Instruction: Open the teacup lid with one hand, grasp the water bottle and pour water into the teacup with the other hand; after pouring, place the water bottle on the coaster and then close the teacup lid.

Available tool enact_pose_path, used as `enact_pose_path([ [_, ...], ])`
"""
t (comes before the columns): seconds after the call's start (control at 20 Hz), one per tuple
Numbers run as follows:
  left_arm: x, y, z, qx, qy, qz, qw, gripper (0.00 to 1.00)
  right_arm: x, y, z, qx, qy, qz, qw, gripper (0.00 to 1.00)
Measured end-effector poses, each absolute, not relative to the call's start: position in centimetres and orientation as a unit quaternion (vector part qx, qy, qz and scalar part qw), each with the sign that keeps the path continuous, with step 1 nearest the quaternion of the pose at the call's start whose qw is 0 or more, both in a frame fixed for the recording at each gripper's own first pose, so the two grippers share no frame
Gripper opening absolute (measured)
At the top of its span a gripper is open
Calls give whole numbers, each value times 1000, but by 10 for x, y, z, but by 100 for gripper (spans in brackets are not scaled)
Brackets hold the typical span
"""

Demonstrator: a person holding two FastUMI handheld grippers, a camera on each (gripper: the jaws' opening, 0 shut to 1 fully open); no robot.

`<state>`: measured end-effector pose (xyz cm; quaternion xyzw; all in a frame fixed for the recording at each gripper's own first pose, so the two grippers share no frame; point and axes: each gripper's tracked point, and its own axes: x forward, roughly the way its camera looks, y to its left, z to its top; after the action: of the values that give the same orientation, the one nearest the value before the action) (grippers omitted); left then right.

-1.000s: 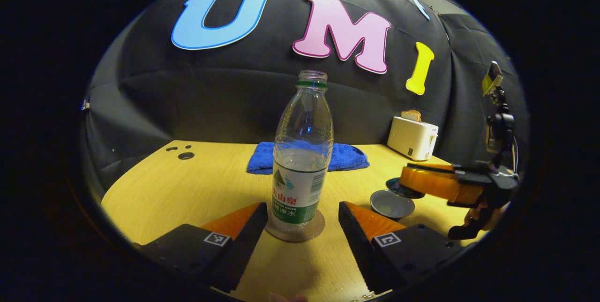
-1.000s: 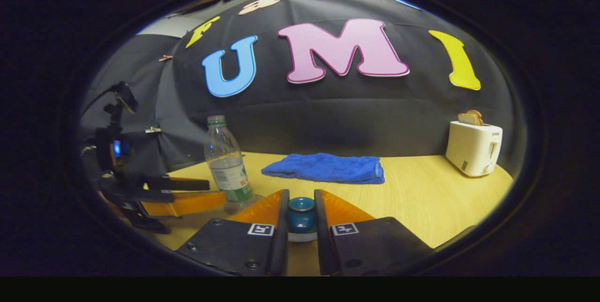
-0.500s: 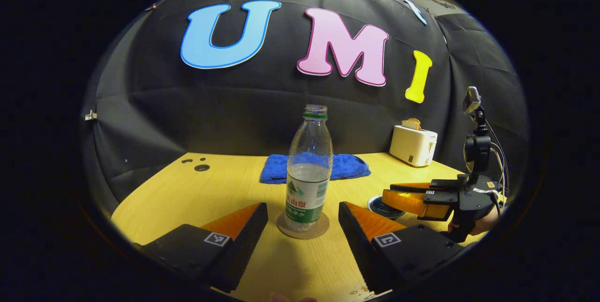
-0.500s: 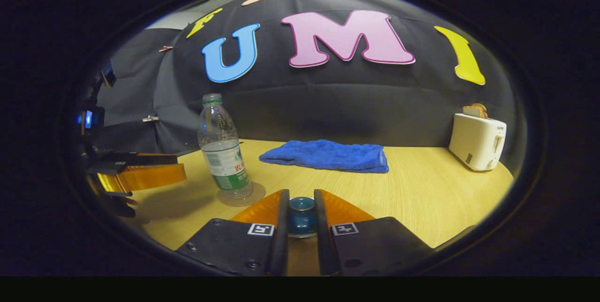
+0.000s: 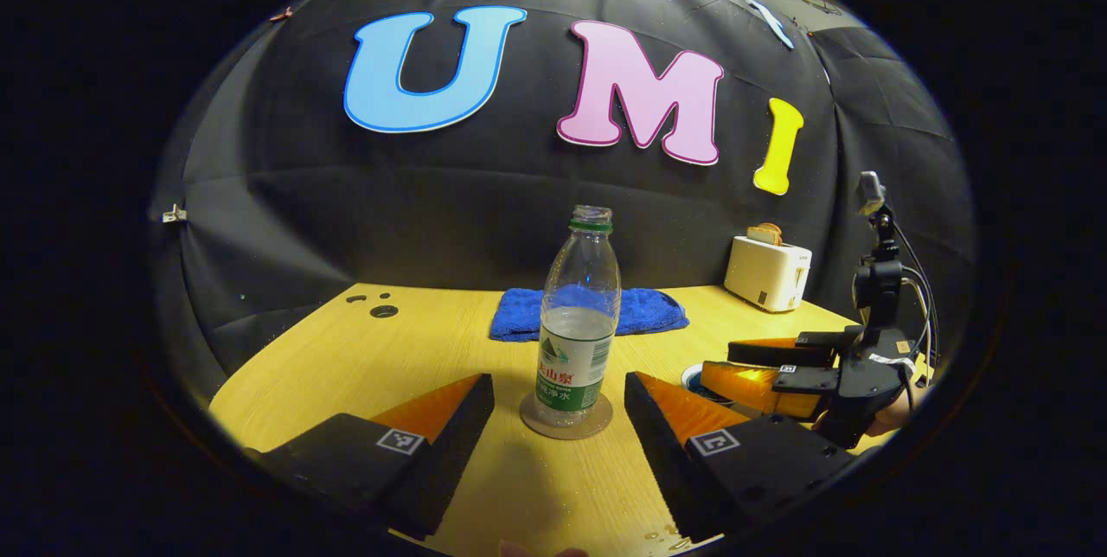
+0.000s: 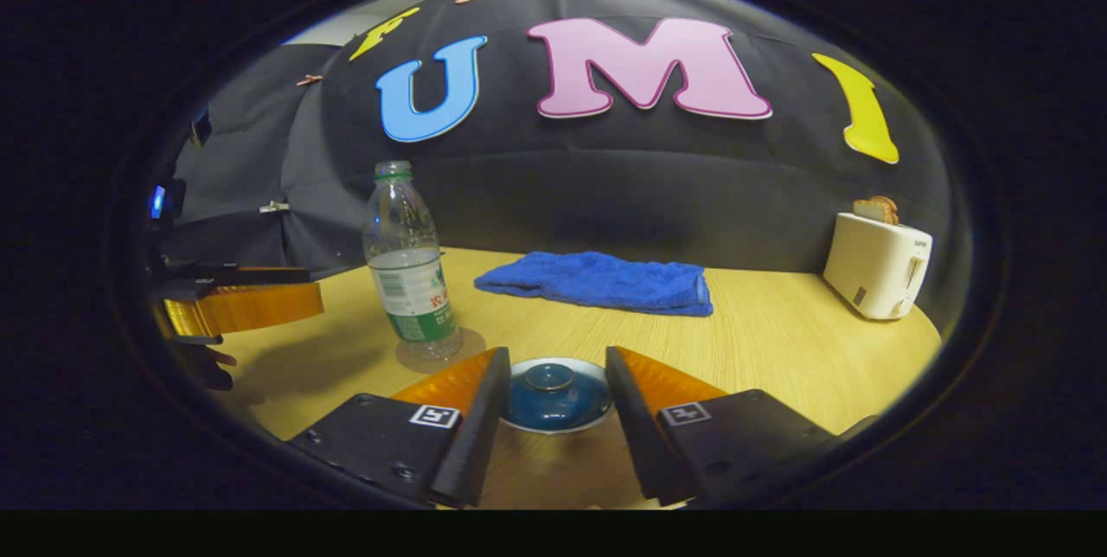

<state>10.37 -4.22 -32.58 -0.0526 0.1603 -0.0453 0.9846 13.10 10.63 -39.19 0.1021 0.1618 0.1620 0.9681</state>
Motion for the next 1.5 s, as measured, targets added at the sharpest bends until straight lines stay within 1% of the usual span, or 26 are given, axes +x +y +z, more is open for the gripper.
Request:
enact_pose_path([
  [0.05, 101, -39, -322, -54, 162, -37, 985, 95, 130, 102, -379, 101, 148, 161, 971, 74],
  [0.1, 97, -36, -319, -55, 163, -27, 985, 95, 128, 99, -365, 101, 136, 162, 972, 76],
  [0.2, 89, -35, -307, -64, 169, -17, 983, 95, 124, 89, -338, 96, 118, 154, 976, 83],
  [0.25, 85, -33, -299, -66, 172, -10, 983, 95, 121, 85, -321, 97, 112, 152, 977, 89],
  [0.3, 82, -32, -292, -68, 174, -6, 982, 95, 119, 80, -306, 98, 105, 148, 979, 91],
  [0.35, 79, -31, -282, -68, 175, -3, 982, 95, 116, 75, -290, 97, 99, 145, 980, 96],
  [0.4, 76, -32, -271, -67, 174, -2, 982, 95, 113, 71, -273, 94, 93, 141, 981, 98],
  [0.55, 70, -29, -232, -67, 169, 2, 983, 95, 106, 59, -221, 83, 79, 135, 984, 98],
  [0.6, 68, -29, -218, -71, 165, -1, 984, 99, 103, 57, -203, 83, 75, 135, 985, 98],
  [0.65, 65, -28, -204, -72, 162, -3, 984, 95, 100, 55, -186, 80, 71, 133, 985, 98],
  [0.95, 48, -17, -135, -67, 141, -18, 988, 95, 74, 31, -101, 62, 54, 87, 993, 98],
  [1.15, 32, -12, -112, -61, 131, -25, 989, 95, 46, 27, -73, 67, 54, 67, 994, 98],
  [1.3, 19, -8, -107, -56, 132, -29, 989, 95, 28, 28, -68, 72, 58, 59, 994, 98],
  [1.35, 15, -8, -106, -56, 132, -31, 989, 95, 23, 28, -68, 76, 60, 54, 994, 96],
  [1.4, 14, -5, -106, -57, 131, -32, 989, 95, 17, 26, -68, 78, 62, 48, 994, 98],
  [1.5, 12, -1, -104, -63, 128, -33, 989, 95, 8, 21, -67, 79, 61, 35, 994, 98],
])
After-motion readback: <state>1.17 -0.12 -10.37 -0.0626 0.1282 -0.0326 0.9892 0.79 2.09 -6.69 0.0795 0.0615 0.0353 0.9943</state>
